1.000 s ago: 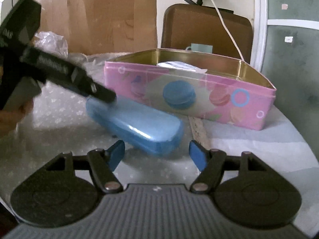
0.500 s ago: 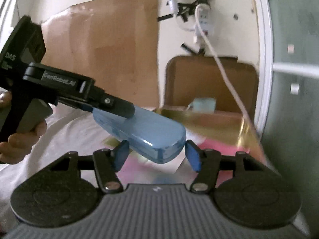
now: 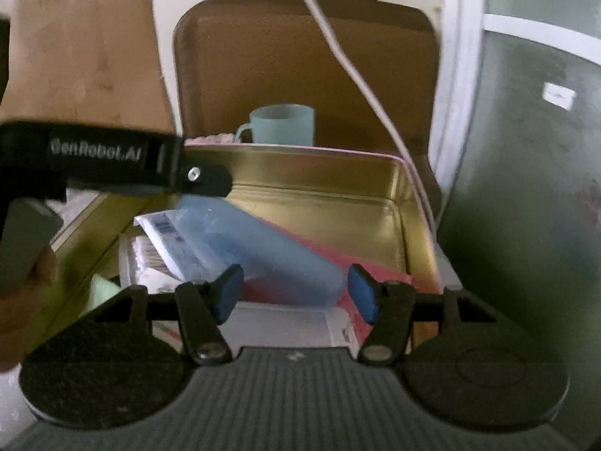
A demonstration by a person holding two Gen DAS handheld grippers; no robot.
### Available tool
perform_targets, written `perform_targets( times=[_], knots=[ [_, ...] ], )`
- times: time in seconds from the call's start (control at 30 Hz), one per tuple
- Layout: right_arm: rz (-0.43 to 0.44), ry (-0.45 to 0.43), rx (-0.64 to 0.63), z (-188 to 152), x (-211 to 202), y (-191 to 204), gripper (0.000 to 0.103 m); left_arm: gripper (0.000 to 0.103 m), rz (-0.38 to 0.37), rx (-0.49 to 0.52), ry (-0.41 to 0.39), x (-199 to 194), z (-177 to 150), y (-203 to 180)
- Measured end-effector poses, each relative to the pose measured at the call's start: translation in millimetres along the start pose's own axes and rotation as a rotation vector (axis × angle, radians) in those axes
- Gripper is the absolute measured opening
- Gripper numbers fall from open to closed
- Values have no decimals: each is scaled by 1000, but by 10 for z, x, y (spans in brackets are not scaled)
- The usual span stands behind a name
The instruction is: Organize soft objects
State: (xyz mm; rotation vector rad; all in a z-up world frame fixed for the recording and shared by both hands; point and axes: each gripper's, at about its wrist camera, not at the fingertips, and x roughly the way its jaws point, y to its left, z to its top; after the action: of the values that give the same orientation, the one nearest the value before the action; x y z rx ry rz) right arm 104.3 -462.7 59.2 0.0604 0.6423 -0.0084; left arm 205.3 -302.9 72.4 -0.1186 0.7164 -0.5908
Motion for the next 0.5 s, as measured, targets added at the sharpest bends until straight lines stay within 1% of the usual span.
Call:
perform_targets(
  times=[0.03,0.1,0.17,0.27,0.37,0.43,0.5],
  knots=[
    [10,-20,12,-40,-60,-13,64,96,6,6,0,-19,-19,14],
    [14,-64,20,-127,-196,-2,64,98,44,31,-14,-98,-55,8],
    [23,-110,30,-238,-353,38,64,102,87,56,-30,-224,-99,-12],
    [60,-186,75,-443,-702,120,65,102,115,85,-49,-499,-213,-59],
    [67,-289,134,-654,-1028,208,70,103,124,119,-66,-820,-382,-144],
    [47,-358,189,-801,-1231,271,78,103,142,142,-78,-1023,-521,-194],
    [29,-406,255,-930,-1416,333,79,103,171,171,-83,-1223,-693,-235]
  ],
)
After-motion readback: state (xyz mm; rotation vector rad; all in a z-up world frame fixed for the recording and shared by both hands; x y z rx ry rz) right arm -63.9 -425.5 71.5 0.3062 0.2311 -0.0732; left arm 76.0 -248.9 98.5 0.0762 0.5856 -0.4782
